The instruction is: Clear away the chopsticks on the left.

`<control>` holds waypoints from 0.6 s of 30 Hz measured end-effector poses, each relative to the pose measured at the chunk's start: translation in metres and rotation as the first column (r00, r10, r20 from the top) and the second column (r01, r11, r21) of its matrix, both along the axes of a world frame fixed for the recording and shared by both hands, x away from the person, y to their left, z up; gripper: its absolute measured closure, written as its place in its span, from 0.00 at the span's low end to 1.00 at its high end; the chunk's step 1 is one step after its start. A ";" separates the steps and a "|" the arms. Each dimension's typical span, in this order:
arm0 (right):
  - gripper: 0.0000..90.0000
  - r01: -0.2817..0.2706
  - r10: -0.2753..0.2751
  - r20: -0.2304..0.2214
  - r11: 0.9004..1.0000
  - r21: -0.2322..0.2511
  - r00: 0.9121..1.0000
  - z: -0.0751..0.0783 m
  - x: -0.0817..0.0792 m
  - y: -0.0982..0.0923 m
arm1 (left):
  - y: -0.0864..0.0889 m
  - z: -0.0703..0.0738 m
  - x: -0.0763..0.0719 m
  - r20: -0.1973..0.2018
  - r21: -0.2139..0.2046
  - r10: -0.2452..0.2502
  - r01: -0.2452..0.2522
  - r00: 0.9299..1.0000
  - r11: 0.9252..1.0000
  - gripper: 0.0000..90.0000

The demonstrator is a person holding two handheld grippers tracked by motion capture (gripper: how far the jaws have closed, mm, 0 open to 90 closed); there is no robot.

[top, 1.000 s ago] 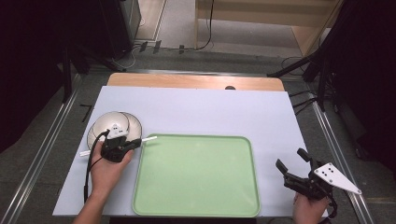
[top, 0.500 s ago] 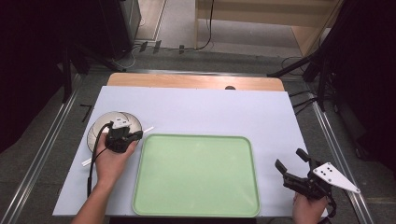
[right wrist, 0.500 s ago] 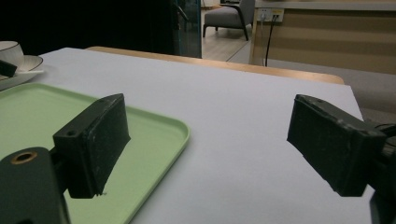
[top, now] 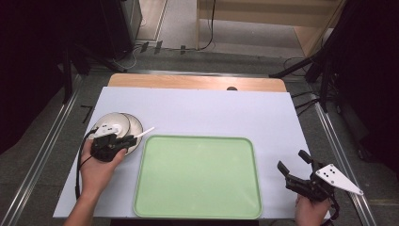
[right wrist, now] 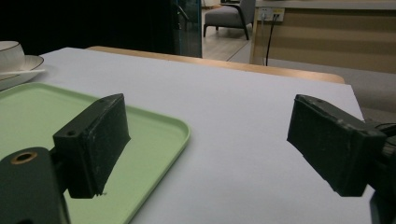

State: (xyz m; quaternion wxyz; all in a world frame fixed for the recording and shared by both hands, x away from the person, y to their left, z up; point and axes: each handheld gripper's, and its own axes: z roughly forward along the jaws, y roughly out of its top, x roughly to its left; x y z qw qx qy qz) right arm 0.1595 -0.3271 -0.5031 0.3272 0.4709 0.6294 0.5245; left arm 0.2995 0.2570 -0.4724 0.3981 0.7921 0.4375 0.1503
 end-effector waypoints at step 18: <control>0.14 -0.004 0.004 -0.005 1.000 -0.006 1.000 0.000 0.001 0.003 | 0.060 -0.006 -0.027 0.008 0.096 0.012 -0.013 1.000 0.995 0.92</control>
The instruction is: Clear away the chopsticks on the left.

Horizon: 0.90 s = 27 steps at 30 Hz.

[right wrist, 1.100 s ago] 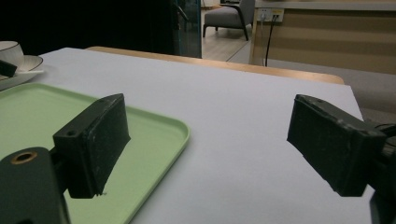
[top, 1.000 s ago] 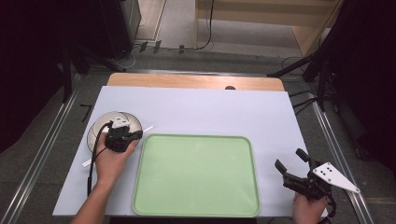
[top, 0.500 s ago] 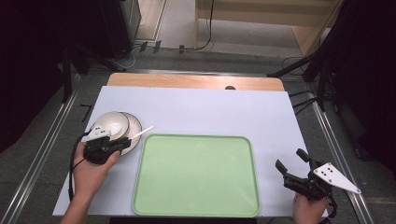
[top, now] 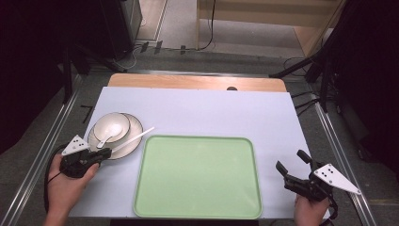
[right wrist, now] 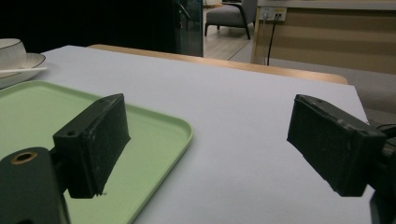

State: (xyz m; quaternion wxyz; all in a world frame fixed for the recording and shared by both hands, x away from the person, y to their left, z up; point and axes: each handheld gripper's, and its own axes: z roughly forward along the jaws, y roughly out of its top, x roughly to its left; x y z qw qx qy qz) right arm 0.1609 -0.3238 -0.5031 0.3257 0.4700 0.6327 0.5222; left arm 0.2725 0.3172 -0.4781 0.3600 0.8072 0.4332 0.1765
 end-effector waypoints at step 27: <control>0.14 0.002 -0.002 -0.006 1.000 0.005 1.000 -0.001 0.000 -0.002 | -0.021 -0.007 0.009 -0.026 0.133 -0.028 0.031 0.999 0.991 0.88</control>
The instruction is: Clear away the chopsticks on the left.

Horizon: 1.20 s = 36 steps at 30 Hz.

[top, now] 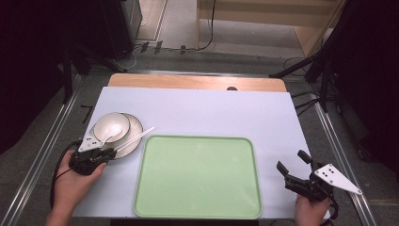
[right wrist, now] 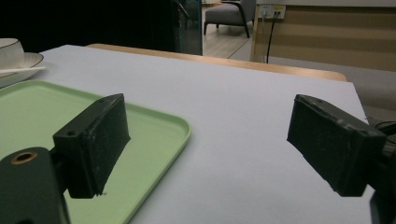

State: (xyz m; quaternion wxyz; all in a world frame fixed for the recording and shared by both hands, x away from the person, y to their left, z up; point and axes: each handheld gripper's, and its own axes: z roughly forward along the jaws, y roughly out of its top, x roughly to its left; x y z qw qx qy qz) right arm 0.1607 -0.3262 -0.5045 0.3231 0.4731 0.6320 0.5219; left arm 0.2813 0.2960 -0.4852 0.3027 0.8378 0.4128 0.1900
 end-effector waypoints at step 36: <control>0.14 0.001 -0.001 -0.009 1.000 0.008 1.000 -0.002 0.001 -0.001 | -0.009 -0.001 0.010 -0.012 0.032 -0.121 0.121 0.993 0.992 0.94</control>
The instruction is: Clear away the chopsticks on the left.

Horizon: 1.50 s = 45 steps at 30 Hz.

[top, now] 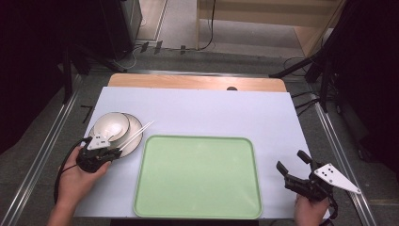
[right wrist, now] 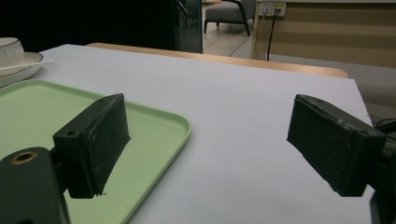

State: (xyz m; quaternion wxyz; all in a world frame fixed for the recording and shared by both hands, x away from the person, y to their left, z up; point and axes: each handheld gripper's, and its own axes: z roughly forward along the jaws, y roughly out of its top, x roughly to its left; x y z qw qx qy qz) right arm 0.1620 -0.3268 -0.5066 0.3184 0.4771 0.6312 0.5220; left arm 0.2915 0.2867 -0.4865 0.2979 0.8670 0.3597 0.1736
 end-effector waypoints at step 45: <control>0.14 0.010 -0.010 0.016 1.000 0.015 1.000 0.001 -0.001 -0.007 | -0.109 -0.029 -0.065 -0.179 -0.183 -0.064 0.030 0.982 0.983 0.94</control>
